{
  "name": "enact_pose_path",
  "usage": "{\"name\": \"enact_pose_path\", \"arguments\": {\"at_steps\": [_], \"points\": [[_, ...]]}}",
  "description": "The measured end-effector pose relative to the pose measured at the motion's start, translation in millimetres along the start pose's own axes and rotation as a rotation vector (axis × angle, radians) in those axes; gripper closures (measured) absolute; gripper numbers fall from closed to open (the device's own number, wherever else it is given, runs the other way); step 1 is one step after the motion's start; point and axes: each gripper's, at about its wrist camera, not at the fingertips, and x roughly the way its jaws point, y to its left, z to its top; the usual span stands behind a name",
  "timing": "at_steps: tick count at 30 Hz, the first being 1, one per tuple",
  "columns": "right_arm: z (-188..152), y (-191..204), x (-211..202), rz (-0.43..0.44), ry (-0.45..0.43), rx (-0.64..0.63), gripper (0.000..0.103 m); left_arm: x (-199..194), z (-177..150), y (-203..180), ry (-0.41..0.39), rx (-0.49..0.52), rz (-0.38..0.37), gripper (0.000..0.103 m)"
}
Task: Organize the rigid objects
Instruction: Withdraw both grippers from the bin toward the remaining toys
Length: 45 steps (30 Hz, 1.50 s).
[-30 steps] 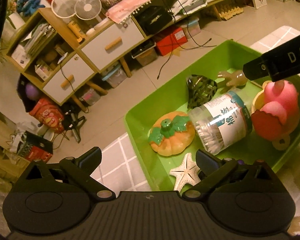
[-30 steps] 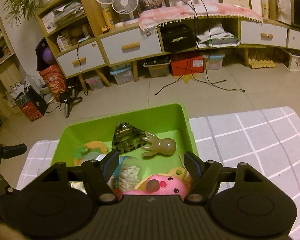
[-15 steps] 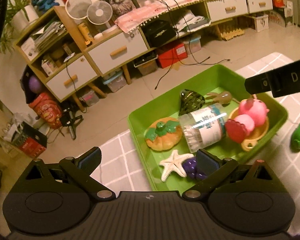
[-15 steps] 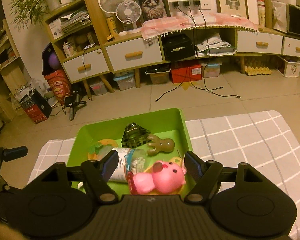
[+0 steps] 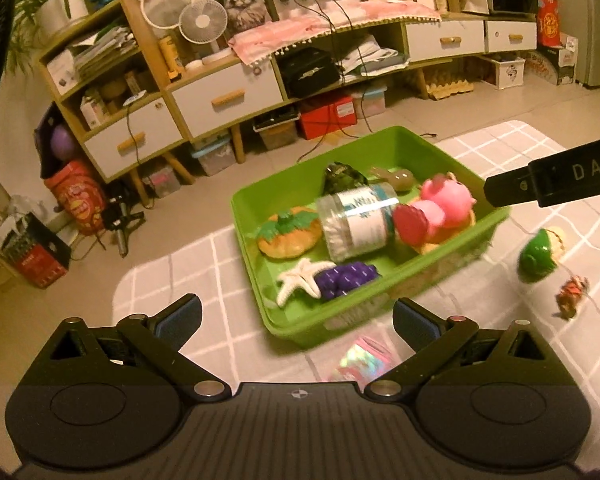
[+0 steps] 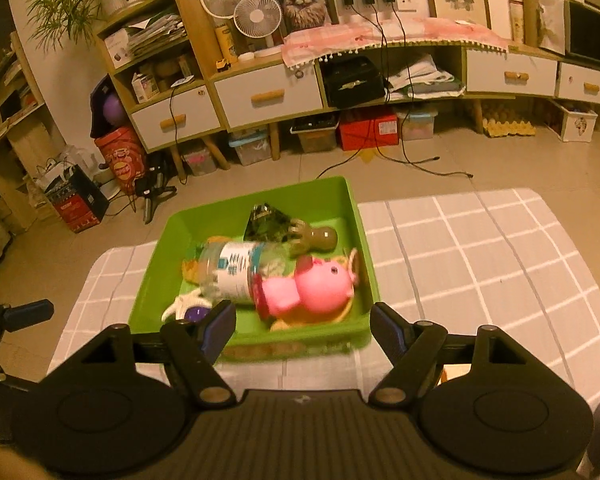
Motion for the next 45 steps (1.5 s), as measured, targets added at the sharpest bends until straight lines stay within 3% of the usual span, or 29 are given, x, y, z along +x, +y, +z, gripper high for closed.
{"name": "enact_pose_path", "arguments": {"at_steps": [14,21,36,45], "points": [[-52,-9,-6,-0.067,0.076,-0.034,0.038,-4,-48,-19,0.039,-0.02,-0.073,0.002],[-79,-11,-2,-0.078,0.116,-0.055,0.037,3,-73,-21,0.08,-0.086,-0.115,0.002],[-136,-18,13,-0.109,0.212,-0.146,0.036,18,-117,-27,0.131,-0.123,-0.128,0.002],[-148,-19,11,-0.114,0.158,-0.187,0.02,22,-127,-23,0.11,-0.232,-0.156,0.001]]}}
